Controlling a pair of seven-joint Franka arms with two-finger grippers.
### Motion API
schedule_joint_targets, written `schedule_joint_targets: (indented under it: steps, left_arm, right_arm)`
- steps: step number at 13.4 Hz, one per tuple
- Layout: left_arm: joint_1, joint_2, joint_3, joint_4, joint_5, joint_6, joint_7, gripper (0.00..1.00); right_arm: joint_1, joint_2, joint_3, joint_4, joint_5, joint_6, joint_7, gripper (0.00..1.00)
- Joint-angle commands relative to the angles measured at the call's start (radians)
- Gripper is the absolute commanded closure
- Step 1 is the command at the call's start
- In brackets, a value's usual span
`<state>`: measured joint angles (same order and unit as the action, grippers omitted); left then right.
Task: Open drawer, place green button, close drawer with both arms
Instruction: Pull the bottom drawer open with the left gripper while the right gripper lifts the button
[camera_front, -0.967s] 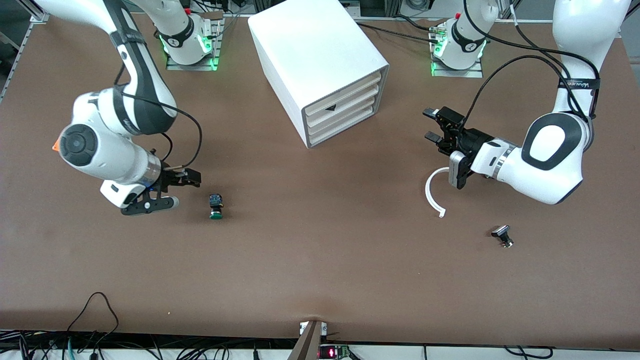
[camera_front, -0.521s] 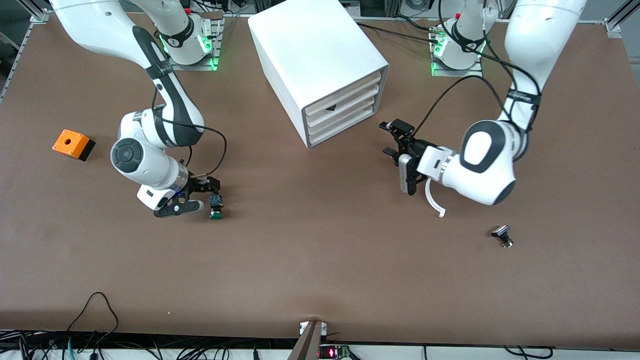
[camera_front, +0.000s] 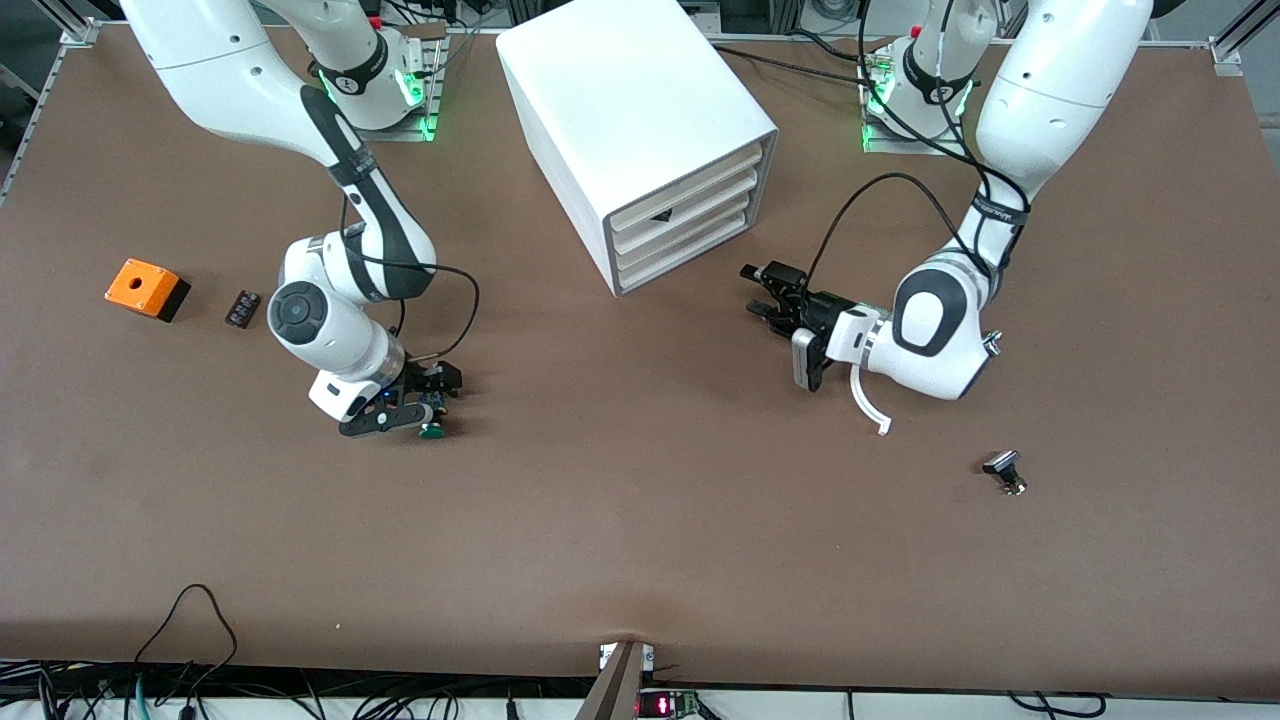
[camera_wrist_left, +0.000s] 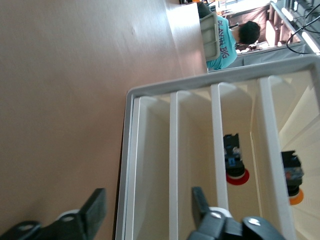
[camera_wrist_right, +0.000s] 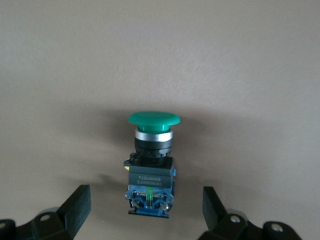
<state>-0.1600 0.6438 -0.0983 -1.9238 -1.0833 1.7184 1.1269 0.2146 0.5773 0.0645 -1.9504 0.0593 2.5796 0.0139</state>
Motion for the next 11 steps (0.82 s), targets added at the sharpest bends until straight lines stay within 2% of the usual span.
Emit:
schedule_joint_targets:
  steps: [1, 2, 3, 6, 7, 8, 10, 11]
  left_arm:
    - [0.002, -0.026, -0.004, -0.070, -0.061, 0.010, 0.054, 0.42]
    - [0.005, -0.024, -0.020, -0.083, -0.079, 0.010, 0.063, 0.43]
    - [0.005, -0.024, -0.027, -0.093, -0.099, 0.012, 0.077, 0.50]
    - [0.005, -0.026, -0.050, -0.135, -0.130, 0.015, 0.099, 0.51]
    - [0.004, -0.024, -0.061, -0.159, -0.153, 0.015, 0.108, 0.61]
    - [0.004, -0.020, -0.079, -0.185, -0.187, 0.015, 0.132, 0.74]
    - [-0.007, -0.019, -0.095, -0.222, -0.234, 0.029, 0.137, 0.72]
    - [-0.018, -0.019, -0.095, -0.224, -0.237, 0.030, 0.137, 0.72]
  right_arm:
    - [0.006, 0.006, -0.005, -0.019, -0.006, 0.036, 0.001, 0.01]
    - [0.006, 0.007, -0.005, -0.019, -0.006, 0.034, 0.000, 0.06]
    - [0.006, 0.006, -0.005, -0.018, -0.006, 0.031, 0.000, 0.19]
    - [0.008, -0.004, -0.005, -0.015, -0.007, 0.028, 0.000, 0.60]
    - [0.008, -0.008, -0.005, -0.015, -0.007, 0.028, -0.002, 0.70]
    - [0.008, -0.010, -0.005, -0.015, -0.007, 0.028, -0.002, 0.78]
    - [0.008, -0.016, -0.005, -0.013, -0.007, 0.028, -0.003, 0.92]
    - [0.008, -0.022, -0.005, -0.012, -0.007, 0.028, -0.003, 0.95]
